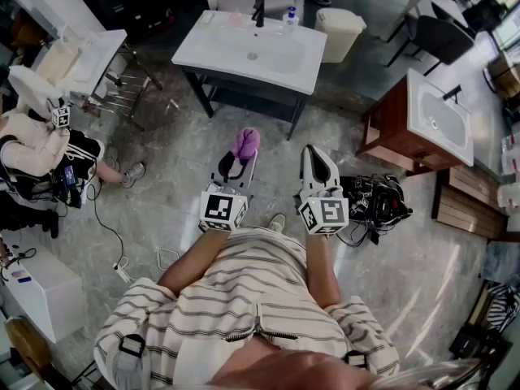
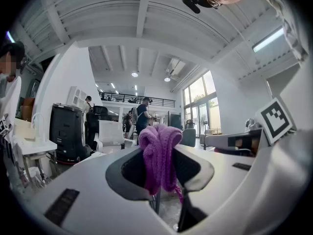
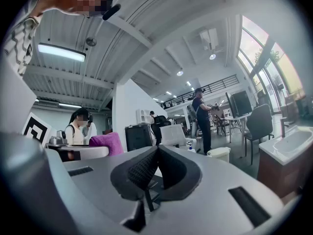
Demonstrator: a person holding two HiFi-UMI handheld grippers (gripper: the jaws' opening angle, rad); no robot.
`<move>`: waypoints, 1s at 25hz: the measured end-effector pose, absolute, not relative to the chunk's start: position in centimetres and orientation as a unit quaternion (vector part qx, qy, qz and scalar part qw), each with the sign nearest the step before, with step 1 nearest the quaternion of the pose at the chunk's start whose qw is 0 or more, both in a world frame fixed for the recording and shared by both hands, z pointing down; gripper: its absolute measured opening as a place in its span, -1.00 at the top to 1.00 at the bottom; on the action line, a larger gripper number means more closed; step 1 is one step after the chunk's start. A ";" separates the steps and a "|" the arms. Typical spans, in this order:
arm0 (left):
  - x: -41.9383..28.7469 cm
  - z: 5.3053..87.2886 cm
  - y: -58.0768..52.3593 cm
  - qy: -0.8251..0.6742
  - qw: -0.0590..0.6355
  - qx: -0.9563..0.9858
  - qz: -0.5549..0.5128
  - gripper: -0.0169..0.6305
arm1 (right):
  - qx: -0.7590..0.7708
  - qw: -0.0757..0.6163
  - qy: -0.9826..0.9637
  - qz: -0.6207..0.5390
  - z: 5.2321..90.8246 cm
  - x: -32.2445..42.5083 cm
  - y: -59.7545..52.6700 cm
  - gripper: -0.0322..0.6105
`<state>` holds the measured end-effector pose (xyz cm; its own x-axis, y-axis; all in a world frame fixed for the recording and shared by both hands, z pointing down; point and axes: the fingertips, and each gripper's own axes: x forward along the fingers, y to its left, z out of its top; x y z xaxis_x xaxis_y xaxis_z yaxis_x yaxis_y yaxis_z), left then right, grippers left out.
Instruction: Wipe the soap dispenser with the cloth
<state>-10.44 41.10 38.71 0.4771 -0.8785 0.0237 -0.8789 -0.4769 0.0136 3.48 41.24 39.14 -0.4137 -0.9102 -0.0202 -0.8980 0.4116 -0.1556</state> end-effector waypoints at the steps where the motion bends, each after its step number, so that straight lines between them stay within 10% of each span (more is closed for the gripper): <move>1: -10.1 38.7 41.1 -0.513 0.014 0.858 0.006 0.57 | -0.537 0.049 0.840 -0.059 39.0 3.8 41.2 0.90; 25: -5.0 41.3 36.9 -0.530 0.033 0.847 0.016 0.56 | -0.466 0.050 0.881 -0.059 39.9 4.9 36.2 0.90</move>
